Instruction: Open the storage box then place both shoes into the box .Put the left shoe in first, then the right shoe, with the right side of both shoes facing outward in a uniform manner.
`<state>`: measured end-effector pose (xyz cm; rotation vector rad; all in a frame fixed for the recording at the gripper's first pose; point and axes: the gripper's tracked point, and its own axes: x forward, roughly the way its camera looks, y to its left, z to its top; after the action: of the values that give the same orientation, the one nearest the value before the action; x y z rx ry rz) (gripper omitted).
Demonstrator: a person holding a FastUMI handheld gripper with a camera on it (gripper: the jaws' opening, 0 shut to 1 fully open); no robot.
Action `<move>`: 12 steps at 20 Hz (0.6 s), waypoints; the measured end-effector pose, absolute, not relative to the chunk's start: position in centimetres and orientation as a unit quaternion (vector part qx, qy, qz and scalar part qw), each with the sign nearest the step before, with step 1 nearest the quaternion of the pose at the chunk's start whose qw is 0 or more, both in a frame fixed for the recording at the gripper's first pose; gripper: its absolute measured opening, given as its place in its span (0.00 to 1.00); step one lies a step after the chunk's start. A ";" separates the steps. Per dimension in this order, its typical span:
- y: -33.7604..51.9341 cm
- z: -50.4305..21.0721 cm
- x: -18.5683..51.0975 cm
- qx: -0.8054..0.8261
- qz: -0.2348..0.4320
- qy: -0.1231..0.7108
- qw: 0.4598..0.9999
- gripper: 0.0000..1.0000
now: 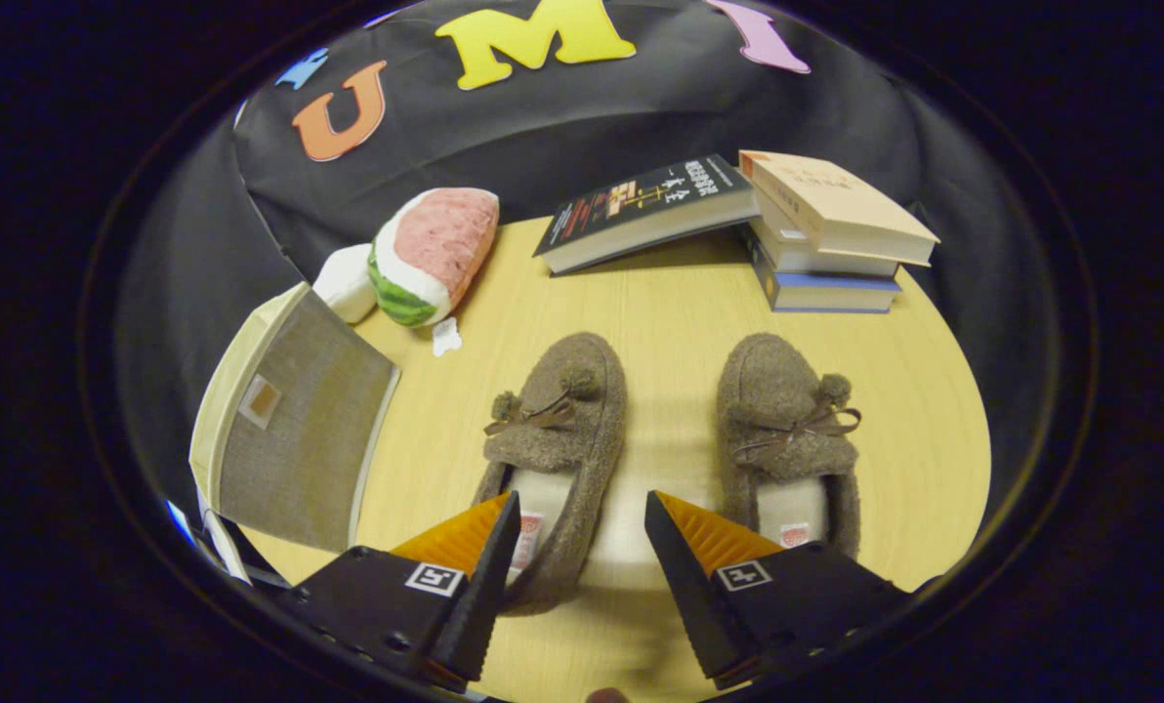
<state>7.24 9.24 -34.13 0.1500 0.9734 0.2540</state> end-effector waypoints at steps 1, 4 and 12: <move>9.3 -34.8 7.4 0.073 0.116 0.473 0.870 0.70; 10.0 -36.3 7.3 0.092 0.113 0.500 0.854 0.43; 9.6 -36.0 7.8 0.152 0.080 0.523 0.835 0.00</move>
<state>7.82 9.56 -36.04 0.3209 1.1076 0.1693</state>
